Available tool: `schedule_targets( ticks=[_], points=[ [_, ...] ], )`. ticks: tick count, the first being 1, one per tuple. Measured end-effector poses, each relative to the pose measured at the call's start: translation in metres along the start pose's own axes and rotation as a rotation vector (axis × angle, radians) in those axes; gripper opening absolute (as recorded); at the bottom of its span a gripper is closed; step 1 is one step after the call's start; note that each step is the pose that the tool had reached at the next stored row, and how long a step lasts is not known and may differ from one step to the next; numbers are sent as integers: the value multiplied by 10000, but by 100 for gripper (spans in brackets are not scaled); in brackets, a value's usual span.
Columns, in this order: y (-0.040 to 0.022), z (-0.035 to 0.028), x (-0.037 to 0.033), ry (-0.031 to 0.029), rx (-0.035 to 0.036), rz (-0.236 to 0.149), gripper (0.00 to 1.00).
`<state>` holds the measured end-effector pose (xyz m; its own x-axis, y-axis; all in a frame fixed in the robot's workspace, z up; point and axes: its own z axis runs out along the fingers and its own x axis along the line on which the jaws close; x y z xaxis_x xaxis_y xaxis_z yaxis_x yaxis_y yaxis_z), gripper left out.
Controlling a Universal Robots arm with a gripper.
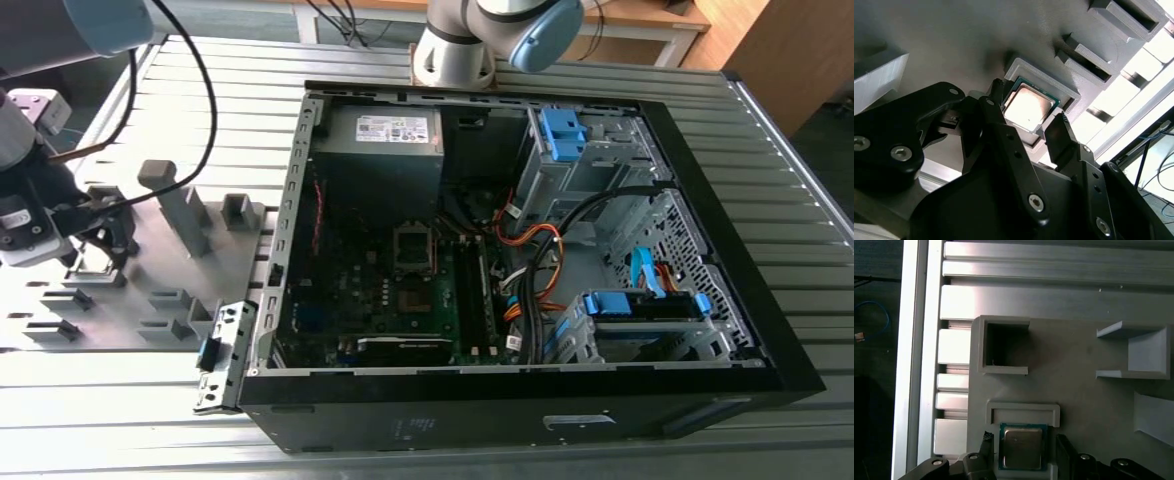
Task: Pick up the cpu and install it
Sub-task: 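Pick up the cpu and move it towards the insertion slot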
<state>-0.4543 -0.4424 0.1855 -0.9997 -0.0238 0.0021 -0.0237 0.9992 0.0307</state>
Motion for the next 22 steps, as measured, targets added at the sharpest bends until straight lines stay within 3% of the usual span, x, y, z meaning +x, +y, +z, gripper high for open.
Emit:
schedule_targets(
  ticks=[8,22],
  points=[
    [4,14,15,-43,5,-2,60],
    [4,14,16,-67,7,-3,59]
  ],
)
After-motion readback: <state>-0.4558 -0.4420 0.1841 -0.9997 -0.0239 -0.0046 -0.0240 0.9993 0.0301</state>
